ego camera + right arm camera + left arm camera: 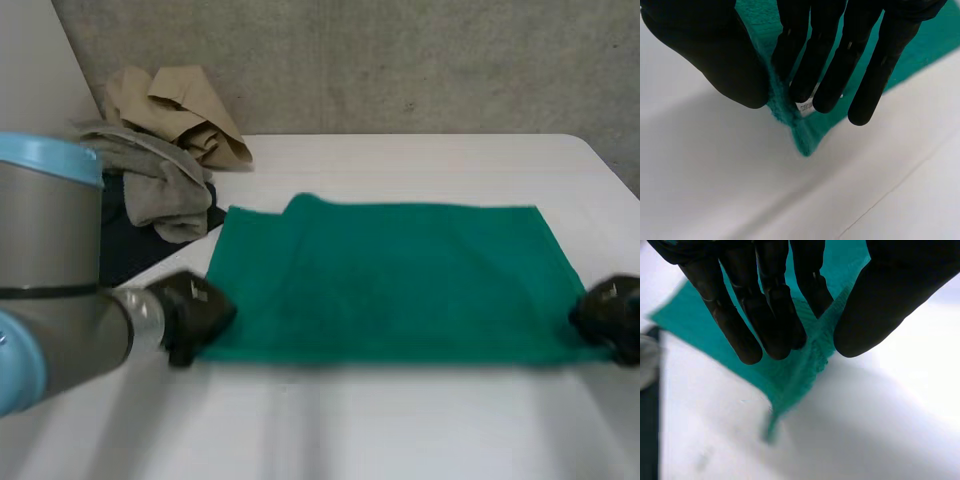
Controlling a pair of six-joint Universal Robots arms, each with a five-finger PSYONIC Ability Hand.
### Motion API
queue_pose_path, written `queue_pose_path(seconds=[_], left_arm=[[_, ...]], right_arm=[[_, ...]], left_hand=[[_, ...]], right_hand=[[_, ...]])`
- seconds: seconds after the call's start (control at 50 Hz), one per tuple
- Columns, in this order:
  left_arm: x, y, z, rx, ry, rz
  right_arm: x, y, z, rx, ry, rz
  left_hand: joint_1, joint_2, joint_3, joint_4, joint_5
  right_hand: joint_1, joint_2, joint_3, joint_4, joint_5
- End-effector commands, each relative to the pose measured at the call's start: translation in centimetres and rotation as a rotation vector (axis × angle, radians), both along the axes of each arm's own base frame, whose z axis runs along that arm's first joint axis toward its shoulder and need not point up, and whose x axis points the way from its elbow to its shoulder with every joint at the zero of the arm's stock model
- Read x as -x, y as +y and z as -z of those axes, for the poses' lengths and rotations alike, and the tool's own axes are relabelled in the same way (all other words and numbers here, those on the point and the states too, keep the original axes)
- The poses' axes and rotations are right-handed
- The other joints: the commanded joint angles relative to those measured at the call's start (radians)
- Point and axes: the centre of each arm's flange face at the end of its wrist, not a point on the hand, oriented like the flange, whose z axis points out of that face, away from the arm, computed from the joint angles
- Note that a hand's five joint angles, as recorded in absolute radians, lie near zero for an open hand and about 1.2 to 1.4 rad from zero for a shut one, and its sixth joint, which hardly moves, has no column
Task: Fold the laundry.
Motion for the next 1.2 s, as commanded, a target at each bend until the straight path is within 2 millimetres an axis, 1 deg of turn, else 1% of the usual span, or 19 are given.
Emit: queue_pose_path(seconds=[0.02, 0.2, 0.28, 0.34, 0.36, 0.42, 0.44, 0.48, 0.5, 0.52, 0.6, 0.68, 0.8, 0.88, 0.96, 0.98, 1.04, 1.12, 1.2], left_arm=[[0.3, -0.4, 0.8, 0.025, -0.072, 0.071], [3.9, -7.9, -0.6, 0.247, 0.096, -0.007], [6.0, -12.5, -1.1, 0.403, 0.193, -0.035], [6.9, -14.8, -1.7, 0.497, 0.236, -0.042], [7.4, -16.3, -2.8, 0.576, 0.276, -0.055], [7.8, -18.2, -6.1, 0.732, 0.338, -0.085], [7.6, -19.1, -9.1, 0.845, 0.391, -0.121], [7.4, -19.3, -12.4, 0.951, 0.457, -0.144], [7.4, -19.3, -13.9, 0.996, 0.490, -0.153], [7.1, -19.0, -16.8, 1.078, 0.563, -0.161], [6.3, -17.8, -22.1, 1.192, 0.739, -0.166], [6.1, -17.1, -23.9, 1.197, 0.843, -0.141], [6.0, -18.1, -21.5, 1.112, 0.835, -0.149], [5.8, -19.0, -18.9, 1.049, 0.801, -0.172], [5.7, -19.9, -16.1, 1.000, 0.773, -0.183], [5.6, -20.2, -14.6, 0.971, 0.760, -0.188], [5.6, -20.4, -12.2, 0.914, 0.738, -0.193], [6.0, -19.3, -7.0, 0.760, 0.670, -0.174], [5.8, -17.6, -3.8, 0.639, 0.611, -0.163]], right_arm=[[0.5, -0.6, 0.4, 0.039, 0.038, -0.039], [-1.1, -5.3, 0.1, 0.219, -0.103, 0.075], [-2.7, -8.7, 0.1, 0.362, -0.190, 0.103], [-3.5, -10.7, -0.1, 0.458, -0.228, 0.119], [-3.9, -12.2, -1.1, 0.547, -0.249, 0.134], [-4.4, -14.5, -3.9, 0.724, -0.283, 0.173], [-4.5, -15.8, -6.5, 0.856, -0.321, 0.205], [-4.6, -16.6, -9.4, 0.985, -0.375, 0.229], [-4.7, -16.9, -10.9, 1.049, -0.412, 0.238], [-4.9, -17.1, -13.4, 1.150, -0.495, 0.245], [-5.2, -16.4, -19.3, 1.364, -0.714, 0.205], [-5.3, -15.8, -21.6, 1.448, -0.835, 0.169], [-5.6, -16.0, -20.4, 1.407, -0.821, 0.162], [-6.1, -16.3, -18.5, 1.335, -0.793, 0.163], [-6.6, -16.6, -15.1, 1.216, -0.734, 0.169], [-6.8, -16.6, -13.2, 1.155, -0.705, 0.174], [-6.9, -16.5, -10.2, 1.056, -0.659, 0.176], [-6.7, -15.5, -4.4, 0.871, -0.553, 0.189], [-5.8, -13.7, -1.1, 0.739, -0.452, 0.204]], left_hand=[[0.226, 0.198, 0.204, 0.195, 0.234], [0.226, 0.198, 0.204, 0.195, 0.234], [0.226, 0.198, 0.204, 0.195, 0.234], [0.226, 0.198, 0.204, 0.195, 0.234], [0.226, 0.198, 0.204, 0.195, 0.234], [0.226, 0.198, 0.204, 0.195, 0.234], [0.226, 0.198, 0.204, 0.195, 0.234], [0.226, 0.198, 0.204, 0.195, 0.234], [0.226, 0.198, 0.204, 0.195, 0.234], [0.226, 0.198, 0.204, 0.195, 0.234], [0.226, 0.198, 0.204, 0.195, 0.234], [0.226, 0.198, 0.204, 0.195, 0.234], [0.226, 0.198, 0.204, 0.195, 0.234], [0.226, 0.198, 0.204, 0.195, 0.234], [0.226, 0.198, 0.204, 0.195, 0.234], [0.226, 0.198, 0.204, 0.195, 0.234], [0.226, 0.198, 0.204, 0.195, 0.234], [0.226, 0.198, 0.204, 0.195, 0.234], [0.226, 0.198, 0.204, 0.195, 0.234]], right_hand=[[0.250, 0.214, 0.212, 0.203, 0.225], [0.250, 0.214, 0.212, 0.203, 0.225], [0.250, 0.214, 0.212, 0.203, 0.225], [0.250, 0.214, 0.212, 0.203, 0.225], [0.250, 0.214, 0.212, 0.203, 0.225], [0.250, 0.214, 0.212, 0.203, 0.225], [0.250, 0.214, 0.212, 0.203, 0.225], [0.250, 0.214, 0.212, 0.203, 0.225], [0.250, 0.214, 0.212, 0.203, 0.225], [0.250, 0.214, 0.212, 0.203, 0.225], [0.250, 0.214, 0.212, 0.203, 0.225], [0.250, 0.214, 0.212, 0.203, 0.225], [0.250, 0.214, 0.212, 0.203, 0.225], [0.250, 0.214, 0.212, 0.203, 0.225], [0.250, 0.214, 0.212, 0.203, 0.225], [0.250, 0.214, 0.212, 0.203, 0.225], [0.250, 0.214, 0.212, 0.203, 0.225], [0.250, 0.214, 0.212, 0.203, 0.225], [0.250, 0.214, 0.212, 0.203, 0.225]])
